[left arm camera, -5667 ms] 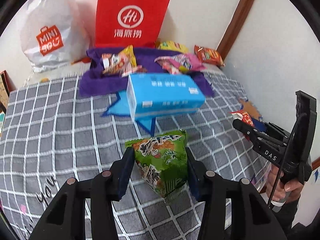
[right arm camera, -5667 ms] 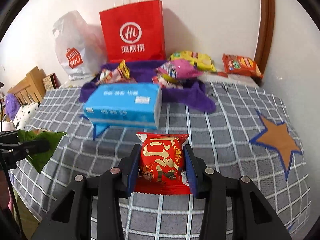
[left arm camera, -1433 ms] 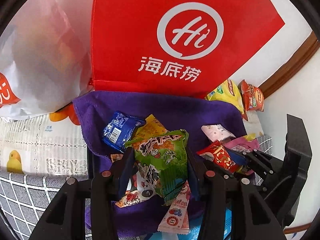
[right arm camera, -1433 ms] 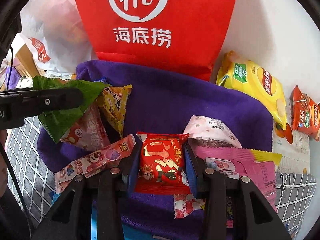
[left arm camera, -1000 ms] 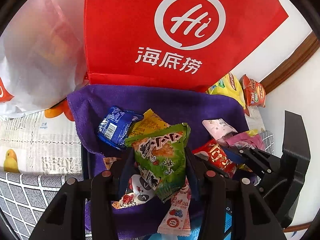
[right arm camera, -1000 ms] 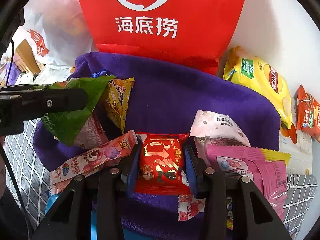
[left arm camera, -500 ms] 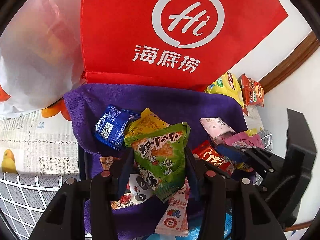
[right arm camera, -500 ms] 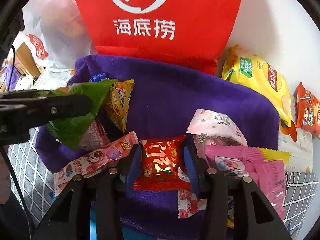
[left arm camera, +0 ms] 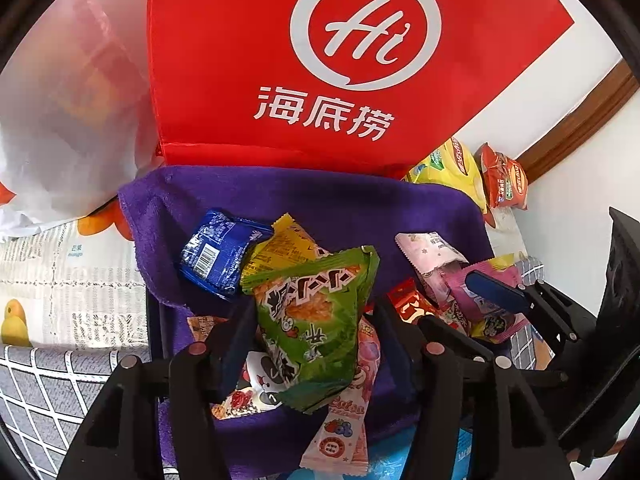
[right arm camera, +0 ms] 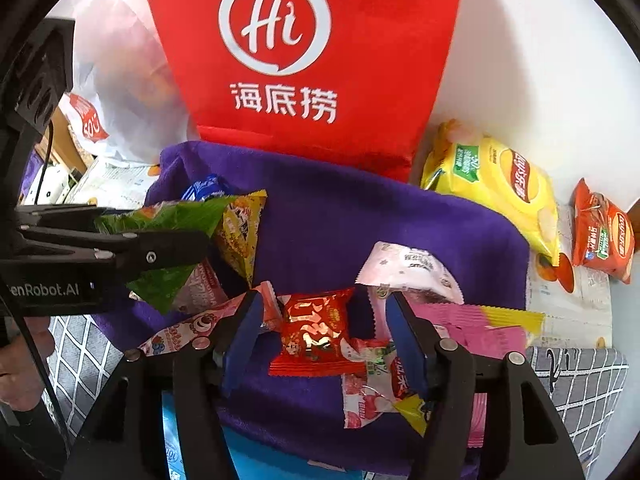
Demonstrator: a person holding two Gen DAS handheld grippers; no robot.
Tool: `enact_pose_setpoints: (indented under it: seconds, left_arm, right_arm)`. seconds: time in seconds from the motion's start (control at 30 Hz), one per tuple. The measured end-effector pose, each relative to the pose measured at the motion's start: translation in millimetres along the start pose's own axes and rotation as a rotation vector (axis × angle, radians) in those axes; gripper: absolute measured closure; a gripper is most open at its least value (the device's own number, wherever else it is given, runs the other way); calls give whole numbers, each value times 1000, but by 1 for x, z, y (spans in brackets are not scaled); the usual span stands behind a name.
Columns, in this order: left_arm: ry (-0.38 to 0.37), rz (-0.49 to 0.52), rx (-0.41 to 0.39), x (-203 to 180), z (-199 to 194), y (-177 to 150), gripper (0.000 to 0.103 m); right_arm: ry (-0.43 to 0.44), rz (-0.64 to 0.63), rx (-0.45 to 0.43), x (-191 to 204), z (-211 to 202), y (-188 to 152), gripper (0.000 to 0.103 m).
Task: Organize snacks
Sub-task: 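Open both tools to drop the red and green packets on the towel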
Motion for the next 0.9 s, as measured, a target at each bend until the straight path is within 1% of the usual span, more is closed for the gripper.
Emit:
enact_pose_setpoints:
  seconds: [0.1,0.17,0.2,0.23,0.3,0.37,0.4,0.47,0.63,0.8,0.9]
  left_arm:
    - [-14,3,3,-4,-1,-1,43]
    - [-43,-3,8,-8,-3,-1,40]
    - [-54,-7,5,-10,-5,-1,36]
    - [-54,-7,0,-10,-7,-1,32]
    - [-43,5,-11,-11,-10,0,31]
    - [-33,16,-18,-12,-14,-1,28]
    - [-29,21,-23,-14,-15,-1,27]
    - [-20,27,-27,-15,-17,-1,27]
    - [-17,47,-53,-20,-28,0,27]
    - [7,65,-69,-23,-38,-1,27]
    - [13,69,-86,-24,-46,0,27]
  right_arm:
    - [-3,5,-6,-3,-5,0,37]
    - [-11,-2,-8,-6,-7,1,35]
    - [-17,-2,-10,-6,-7,0,35]
    - [-23,1,-12,-7,-9,1,34]
    - [-18,11,-25,-8,-13,2,32]
    - [-8,25,-49,-9,-20,5,26]
    - [-7,25,-55,-10,-22,6,25]
    - [-17,24,-67,-12,-28,7,23]
    - [-33,13,-66,-14,-36,8,23]
    - [-53,41,-76,-21,-47,8,23]
    - [-63,61,-101,-24,-59,10,23]
Point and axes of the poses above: each gripper's, at about its wrist camera, not at the fingertips, and z roughly the way its jaws point, x to its left, y to its top, the point moved 10 cm from there along z, roughly the way its jaws point, and after that the axes turned 10 degrees about -z, right-handed, at the moved point
